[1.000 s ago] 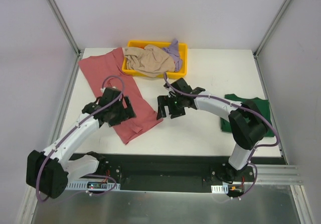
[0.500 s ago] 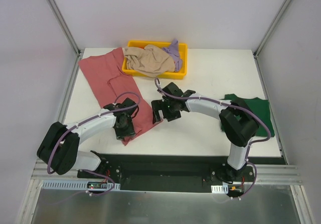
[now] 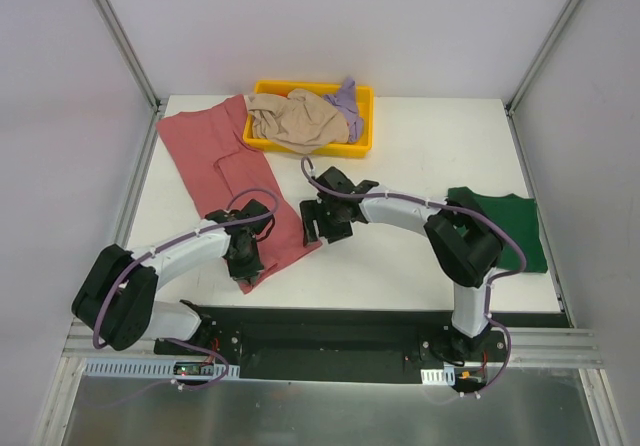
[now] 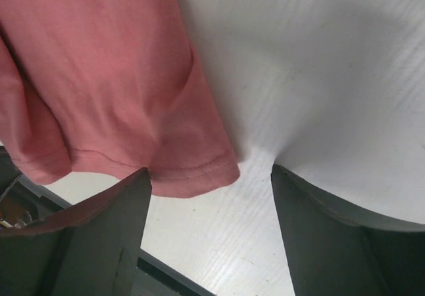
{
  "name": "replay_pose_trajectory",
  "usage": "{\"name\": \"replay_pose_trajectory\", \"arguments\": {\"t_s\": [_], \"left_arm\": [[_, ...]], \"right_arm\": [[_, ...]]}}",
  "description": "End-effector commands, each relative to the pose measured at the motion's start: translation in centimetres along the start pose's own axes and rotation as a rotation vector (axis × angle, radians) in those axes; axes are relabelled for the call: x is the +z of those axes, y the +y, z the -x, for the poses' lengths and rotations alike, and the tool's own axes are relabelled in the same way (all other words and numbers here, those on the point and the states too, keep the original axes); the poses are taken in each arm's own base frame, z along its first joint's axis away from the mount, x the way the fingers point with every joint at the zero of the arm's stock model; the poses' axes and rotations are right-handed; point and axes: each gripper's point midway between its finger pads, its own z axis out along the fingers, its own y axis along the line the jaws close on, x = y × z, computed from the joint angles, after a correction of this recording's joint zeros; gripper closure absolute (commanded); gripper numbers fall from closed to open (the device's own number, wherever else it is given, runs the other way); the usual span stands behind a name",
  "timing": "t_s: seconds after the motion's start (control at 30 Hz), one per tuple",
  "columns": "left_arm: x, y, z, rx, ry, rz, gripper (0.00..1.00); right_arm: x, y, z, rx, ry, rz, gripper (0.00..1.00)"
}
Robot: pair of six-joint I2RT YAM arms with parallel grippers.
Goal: Fold and stack the t-shirts
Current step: Grab the bottom of the folded rectangular tshirt with both arms
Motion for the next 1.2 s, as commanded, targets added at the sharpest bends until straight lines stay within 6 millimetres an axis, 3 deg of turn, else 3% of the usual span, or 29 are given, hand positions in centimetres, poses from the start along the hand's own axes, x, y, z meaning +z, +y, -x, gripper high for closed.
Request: {"name": "replay_pose_trajectory", "arguments": {"t_s": [0.0, 0.1, 0.23, 0.3, 0.47, 0.63, 0.73, 0.87, 0.97, 1.17], "left_arm": [[-0.4, 0.4, -0.3, 0.031, 0.025, 0.032, 0.99], [-0.4, 0.7, -0.3, 0.041, 0.023, 0.041, 1.0], [-1.6, 1.8, -0.7, 0.062, 0.03, 0.07, 1.0], [-2.2, 2.2, -1.2, 0.069, 0.037, 0.068, 1.0], [-3.1, 1.8, -2.8, 0.066, 0.089, 0.005, 1.0], [-2.7, 1.8, -4.2, 0.051, 0.149, 0.0, 1.0], [-2.4, 1.8, -4.8, 0.038, 0.17, 0.001, 0.92], [-1.9, 2.2, -5.9, 0.008, 0.2, 0.014, 0.9], [-1.3, 2.2, -6.0, -0.012, 0.197, 0.019, 1.0], [-1.0, 1.8, -5.4, -0.016, 0.149, 0.013, 0.79]], "right_arm": [[0.5, 2.6, -0.8, 0.012, 0.031, 0.065, 0.29], [1.1, 2.7, -1.1, 0.027, 0.036, 0.057, 0.39], [1.5, 1.5, -1.1, 0.047, 0.019, -0.001, 0.7], [1.4, 1.0, -1.1, 0.046, 0.015, -0.019, 0.81], [1.0, 0.6, -1.5, 0.043, 0.016, -0.028, 0.86], [0.8, 1.2, -1.6, 0.035, 0.017, 0.011, 0.86], [0.8, 1.2, -1.9, 0.035, 0.025, 0.017, 0.86], [0.6, 1.0, -2.1, 0.035, 0.024, 0.017, 0.88], [0.5, 1.4, -2.2, 0.032, 0.021, 0.043, 0.88], [0.2, 1.8, -2.1, 0.027, 0.017, 0.06, 0.88]]}}
